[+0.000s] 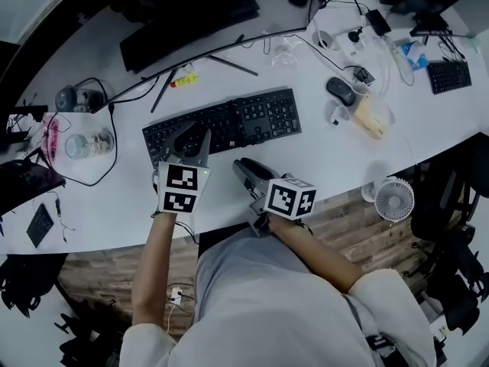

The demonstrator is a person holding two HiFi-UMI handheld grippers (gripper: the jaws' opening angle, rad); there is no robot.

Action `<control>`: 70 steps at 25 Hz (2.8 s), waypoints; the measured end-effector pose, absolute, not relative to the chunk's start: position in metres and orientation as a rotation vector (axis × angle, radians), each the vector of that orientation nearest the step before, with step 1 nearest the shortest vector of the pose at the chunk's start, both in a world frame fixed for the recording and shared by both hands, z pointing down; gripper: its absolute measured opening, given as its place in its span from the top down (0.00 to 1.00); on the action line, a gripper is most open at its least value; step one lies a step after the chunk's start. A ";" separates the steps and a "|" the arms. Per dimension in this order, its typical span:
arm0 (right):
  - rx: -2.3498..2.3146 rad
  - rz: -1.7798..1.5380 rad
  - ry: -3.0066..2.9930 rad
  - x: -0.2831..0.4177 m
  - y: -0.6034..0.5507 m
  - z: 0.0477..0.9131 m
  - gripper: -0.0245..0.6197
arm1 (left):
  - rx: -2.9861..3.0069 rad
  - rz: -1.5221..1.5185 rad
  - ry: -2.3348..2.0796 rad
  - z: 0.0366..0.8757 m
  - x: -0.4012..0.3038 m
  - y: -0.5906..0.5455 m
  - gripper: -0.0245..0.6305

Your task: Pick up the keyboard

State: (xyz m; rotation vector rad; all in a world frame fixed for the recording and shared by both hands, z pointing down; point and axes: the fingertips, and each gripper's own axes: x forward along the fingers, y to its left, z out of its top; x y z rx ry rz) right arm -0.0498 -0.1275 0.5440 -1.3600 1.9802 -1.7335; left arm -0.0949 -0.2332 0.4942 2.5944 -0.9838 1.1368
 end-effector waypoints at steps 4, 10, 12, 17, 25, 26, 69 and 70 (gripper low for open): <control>-1.351 -1.732 1.880 -0.050 -0.130 0.551 0.78 | 2.607 1.196 -0.914 0.509 -0.092 -0.242 0.96; -1.371 -1.753 1.770 -0.049 -0.134 0.568 0.76 | 2.629 1.252 -0.795 0.525 -0.086 -0.254 0.96; -1.390 -1.766 1.733 -0.048 -0.133 0.577 0.75 | 2.635 1.279 -0.743 0.531 -0.084 -0.256 0.96; -1.368 -1.794 1.601 -0.053 -0.139 0.584 0.73 | 2.673 1.403 -0.593 0.547 -0.082 -0.258 0.96; -1.359 -1.807 1.479 -0.052 -0.145 0.601 0.74 | 2.644 1.351 -0.427 0.562 -0.066 -0.265 0.96; -1.358 -1.802 1.475 -0.052 -0.146 0.601 0.74 | 2.640 1.349 -0.405 0.563 -0.065 -0.266 0.96; -1.359 -1.784 1.330 -0.049 -0.157 0.609 0.83 | 2.297 1.426 0.140 0.581 -0.049 -0.257 0.96; -1.359 -1.785 1.330 -0.049 -0.158 0.609 0.83 | 2.293 1.432 0.148 0.580 -0.049 -0.256 0.96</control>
